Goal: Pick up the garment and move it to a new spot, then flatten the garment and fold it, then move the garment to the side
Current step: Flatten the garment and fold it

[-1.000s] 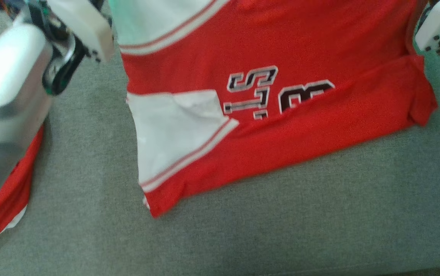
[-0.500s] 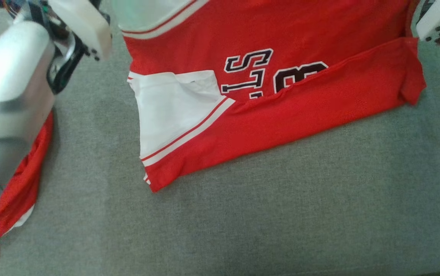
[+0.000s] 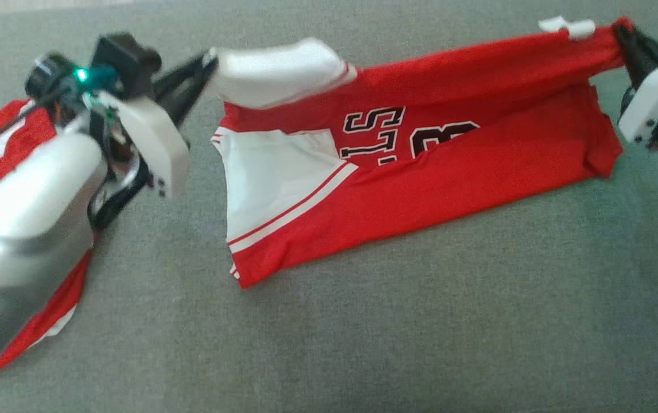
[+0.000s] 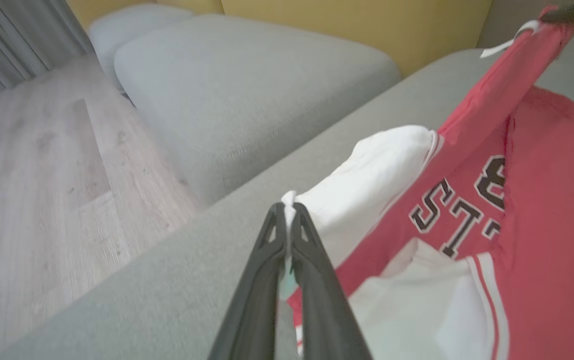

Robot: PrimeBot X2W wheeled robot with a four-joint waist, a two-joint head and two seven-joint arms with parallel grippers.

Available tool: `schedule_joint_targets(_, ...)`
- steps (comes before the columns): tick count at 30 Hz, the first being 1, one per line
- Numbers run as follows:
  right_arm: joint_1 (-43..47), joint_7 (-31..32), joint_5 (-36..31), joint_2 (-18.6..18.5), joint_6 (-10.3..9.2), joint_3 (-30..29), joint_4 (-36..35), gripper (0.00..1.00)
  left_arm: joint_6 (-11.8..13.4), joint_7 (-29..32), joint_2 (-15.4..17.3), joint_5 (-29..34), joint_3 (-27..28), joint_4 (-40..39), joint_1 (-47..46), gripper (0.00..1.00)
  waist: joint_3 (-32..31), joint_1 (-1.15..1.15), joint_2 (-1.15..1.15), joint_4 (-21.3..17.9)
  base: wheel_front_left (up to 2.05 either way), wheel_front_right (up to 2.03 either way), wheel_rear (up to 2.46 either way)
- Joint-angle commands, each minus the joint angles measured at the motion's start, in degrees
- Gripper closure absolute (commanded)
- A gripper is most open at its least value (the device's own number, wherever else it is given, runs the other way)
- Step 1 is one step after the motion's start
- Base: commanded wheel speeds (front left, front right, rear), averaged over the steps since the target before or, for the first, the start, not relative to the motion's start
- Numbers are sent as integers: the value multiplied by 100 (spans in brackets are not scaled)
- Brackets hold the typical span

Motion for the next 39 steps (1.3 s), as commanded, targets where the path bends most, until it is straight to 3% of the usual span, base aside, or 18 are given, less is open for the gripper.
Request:
schedule_joint_targets(1,140,46,107,-207,-5,99,-223,100,-12,202,354,-70,152,-253,-115,100,-87,1,0,10,0,0,0)
schedule_joint_targets(7,463,380,322,-543,-5,498,-458,100,129,854,782,-361,1,-1150,314,100,-242,1,0,34,0,0,0)
schedule_joint_targets(16,598,734,-6,-1024,-5,1164,-462,100,324,1655,1248,-822,-194,-2331,775,100,-220,1,0,68,0,0,0)
schedule_joint_targets(33,511,1026,106,-1161,-5,1644,-394,100,442,2496,1494,-1405,-415,-3018,1058,100,-105,1,0,-39,0,0,0)
schedule_joint_targets(34,490,989,86,-1153,-5,1631,-340,18,467,2443,1481,-1392,-401,-2995,1073,82,-101,1,0,-50,0,0,0)
schedule_joint_targets(35,478,958,72,-1129,-5,1635,-310,0,496,2377,1459,-1388,-384,-2956,1097,0,-99,1,0,-63,0,0,0)
schedule_joint_targets(39,477,791,343,-985,-5,1440,-214,0,573,2014,1343,-1389,-261,-2800,1181,0,-136,1,0,-120,0,0,0)
